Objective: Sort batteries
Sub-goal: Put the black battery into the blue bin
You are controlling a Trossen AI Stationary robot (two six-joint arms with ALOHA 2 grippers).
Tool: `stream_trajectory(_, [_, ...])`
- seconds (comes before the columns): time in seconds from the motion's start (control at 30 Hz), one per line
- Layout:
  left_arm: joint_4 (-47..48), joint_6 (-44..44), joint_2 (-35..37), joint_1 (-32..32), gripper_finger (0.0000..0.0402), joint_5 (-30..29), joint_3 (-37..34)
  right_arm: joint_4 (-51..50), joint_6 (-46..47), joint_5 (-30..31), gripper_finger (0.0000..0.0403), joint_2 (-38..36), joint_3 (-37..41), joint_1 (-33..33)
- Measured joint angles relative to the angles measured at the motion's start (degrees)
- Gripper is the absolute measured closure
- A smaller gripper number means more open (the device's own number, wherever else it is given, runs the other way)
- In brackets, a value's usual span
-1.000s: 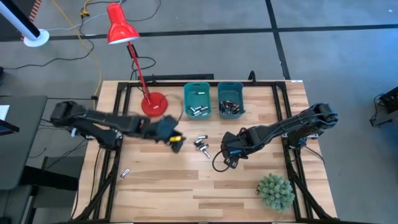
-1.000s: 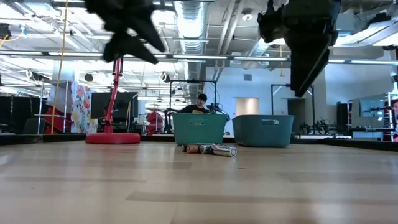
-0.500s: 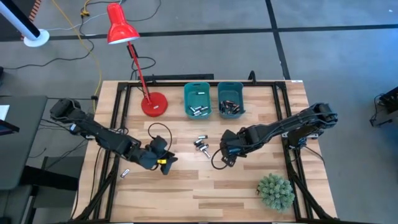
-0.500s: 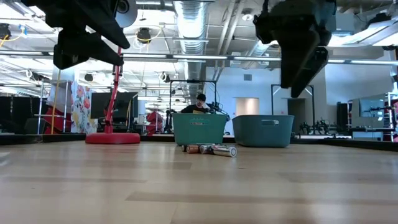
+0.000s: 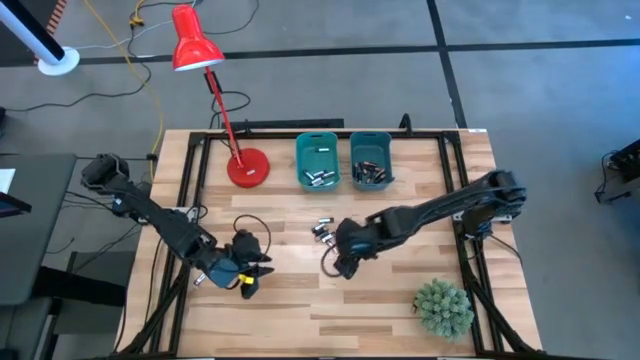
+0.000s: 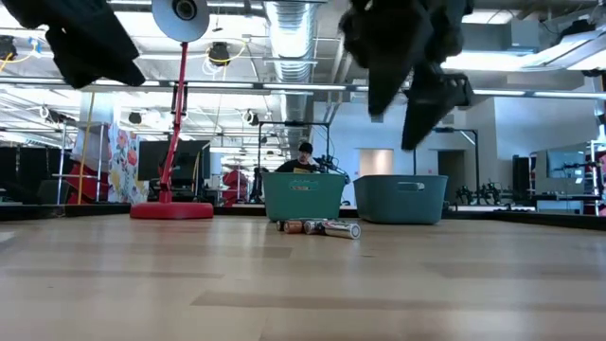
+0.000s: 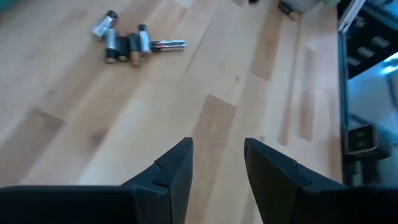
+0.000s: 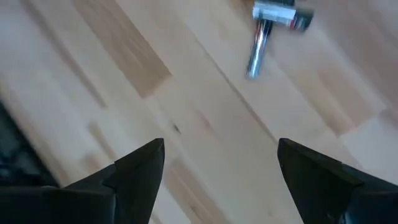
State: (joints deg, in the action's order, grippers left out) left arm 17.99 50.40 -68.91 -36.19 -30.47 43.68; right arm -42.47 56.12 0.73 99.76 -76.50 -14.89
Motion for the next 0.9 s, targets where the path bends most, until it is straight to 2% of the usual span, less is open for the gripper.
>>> stream_trajectory(0.27, [9.36,-1.14,3.39,-0.52,0.0261,-1.89,0.02,-25.35,-1.66,-9.28,0.0075,18.61,-17.91,-1.63])
stream_trajectory(0.4, [11.88,-1.14,3.73,-0.74,0.0261,-1.91,0.0,-34.54,-5.87,-15.42,0.0075,25.03,-23.13,-2.39])
stream_trajectory(0.6, [12.47,-0.97,3.72,-1.83,0.0261,-1.62,0.0,-36.88,-11.89,-26.12,0.0076,30.23,-23.7,-4.21])
stream_trajectory(0.9, [11.73,4.62,3.7,-2.93,0.0261,-1.61,0.0,-43.19,-21.6,-28.03,0.0076,34.76,-21.47,-8.51])
